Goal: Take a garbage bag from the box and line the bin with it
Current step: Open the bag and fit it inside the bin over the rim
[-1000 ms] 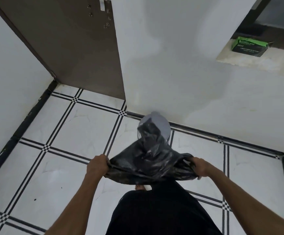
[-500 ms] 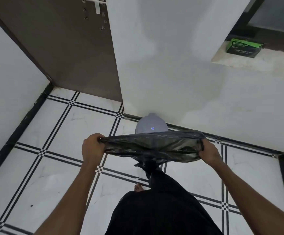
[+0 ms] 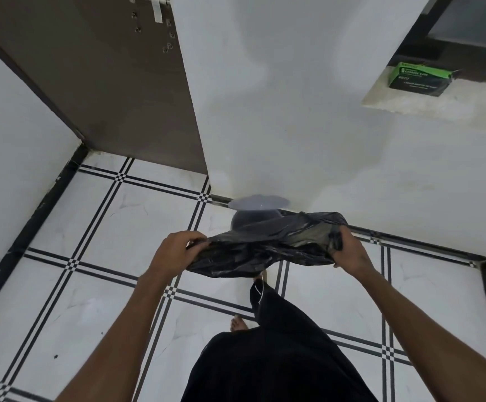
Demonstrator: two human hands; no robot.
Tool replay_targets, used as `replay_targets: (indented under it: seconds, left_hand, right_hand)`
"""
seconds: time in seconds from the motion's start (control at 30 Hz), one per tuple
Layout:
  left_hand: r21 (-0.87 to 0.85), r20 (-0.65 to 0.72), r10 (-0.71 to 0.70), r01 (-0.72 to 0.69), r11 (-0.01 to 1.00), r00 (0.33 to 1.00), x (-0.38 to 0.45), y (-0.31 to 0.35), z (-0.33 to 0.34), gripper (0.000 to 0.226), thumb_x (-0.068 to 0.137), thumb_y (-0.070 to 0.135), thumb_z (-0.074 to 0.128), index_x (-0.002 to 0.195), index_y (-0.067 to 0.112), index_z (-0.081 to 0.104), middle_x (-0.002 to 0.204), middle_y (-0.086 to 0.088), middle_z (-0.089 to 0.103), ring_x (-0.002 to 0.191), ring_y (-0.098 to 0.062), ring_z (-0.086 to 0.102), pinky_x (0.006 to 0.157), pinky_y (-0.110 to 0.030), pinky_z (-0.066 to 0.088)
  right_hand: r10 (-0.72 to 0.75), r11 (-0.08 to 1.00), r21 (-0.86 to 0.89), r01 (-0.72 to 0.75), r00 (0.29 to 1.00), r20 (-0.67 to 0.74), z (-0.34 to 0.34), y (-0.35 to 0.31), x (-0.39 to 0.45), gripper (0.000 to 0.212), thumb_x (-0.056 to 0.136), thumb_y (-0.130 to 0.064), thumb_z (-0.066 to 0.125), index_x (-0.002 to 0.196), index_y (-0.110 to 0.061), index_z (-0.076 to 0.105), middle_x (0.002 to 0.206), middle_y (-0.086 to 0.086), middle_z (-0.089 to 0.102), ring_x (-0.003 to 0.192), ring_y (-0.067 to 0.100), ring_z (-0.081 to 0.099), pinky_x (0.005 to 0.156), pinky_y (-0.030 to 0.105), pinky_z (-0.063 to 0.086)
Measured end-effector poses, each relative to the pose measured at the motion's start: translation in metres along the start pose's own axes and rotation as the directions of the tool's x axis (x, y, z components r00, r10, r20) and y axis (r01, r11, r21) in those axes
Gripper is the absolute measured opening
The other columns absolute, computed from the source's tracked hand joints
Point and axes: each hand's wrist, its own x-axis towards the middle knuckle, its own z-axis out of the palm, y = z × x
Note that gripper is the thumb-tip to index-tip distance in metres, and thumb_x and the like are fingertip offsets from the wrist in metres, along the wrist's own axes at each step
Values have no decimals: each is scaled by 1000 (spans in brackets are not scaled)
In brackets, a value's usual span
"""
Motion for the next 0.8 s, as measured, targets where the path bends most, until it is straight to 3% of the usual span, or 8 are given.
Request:
replay_targets:
  seconds: [0.1, 0.2, 0.33, 0.5, 0.67, 0.8]
  left_hand:
    - [67, -32, -42, 44, 997, 999, 8, -1, 4, 29, 98, 33, 57, 93, 11, 76, 86, -3, 73, 80, -21, 66, 75, -38, 54]
    - [101, -114, -118, 130, 986, 986, 19, -3, 6, 31, 99, 34, 53, 93, 12, 75, 85, -3, 70, 78, -21, 63, 67, -32, 47]
    - [66, -225, -207, 227, 972, 952, 38, 4, 4, 36, 100, 38, 50, 94, 12, 75, 88, -3, 66, 79, -22, 59, 70, -31, 45]
    - [2, -152, -360, 364, 931, 921, 82, 7, 7, 47, 101, 46, 45, 87, 12, 73, 79, -3, 67, 78, -27, 64, 69, -31, 44]
    - [-91, -77, -420, 413, 906, 904, 117, 1, 40, 42, 102, 41, 47, 90, 10, 74, 80, -7, 69, 79, -27, 63, 71, -32, 46]
    - [-90, -32, -453, 449, 889, 891, 143, -13, 80, 45, 103, 33, 45, 81, 1, 67, 74, -8, 63, 74, -28, 57, 63, -32, 39]
  right_hand:
    - [5, 1000, 17, -5, 1000, 15, 1, -5, 7, 45, 88, -16, 67, 127, -21, 46, 105, 10, 66, 72, 27, 69, 55, 37, 60]
    - [9, 999, 36, -10, 1000, 24, 0, -11, 15, 46, 87, -15, 67, 128, -21, 45, 104, 11, 66, 74, 29, 69, 60, 42, 62]
    - [18, 997, 68, -21, 999, 42, -2, -18, 31, 51, 84, -13, 68, 129, -22, 45, 105, 10, 66, 80, 30, 69, 62, 43, 62]
    - [25, 996, 80, -27, 999, 24, -1, -28, 68, 59, 86, -21, 70, 139, -22, 41, 123, 8, 64, 111, 33, 61, 81, 35, 46]
    - [73, 995, 62, -74, 997, 9, 14, -16, 111, 57, 89, -11, 64, 141, -15, 38, 123, 18, 65, 109, 39, 61, 81, 37, 45]
    - [148, 988, 48, -147, 989, -18, 36, 9, 147, 57, 92, -8, 59, 144, -15, 35, 123, 23, 64, 108, 43, 62, 81, 36, 45]
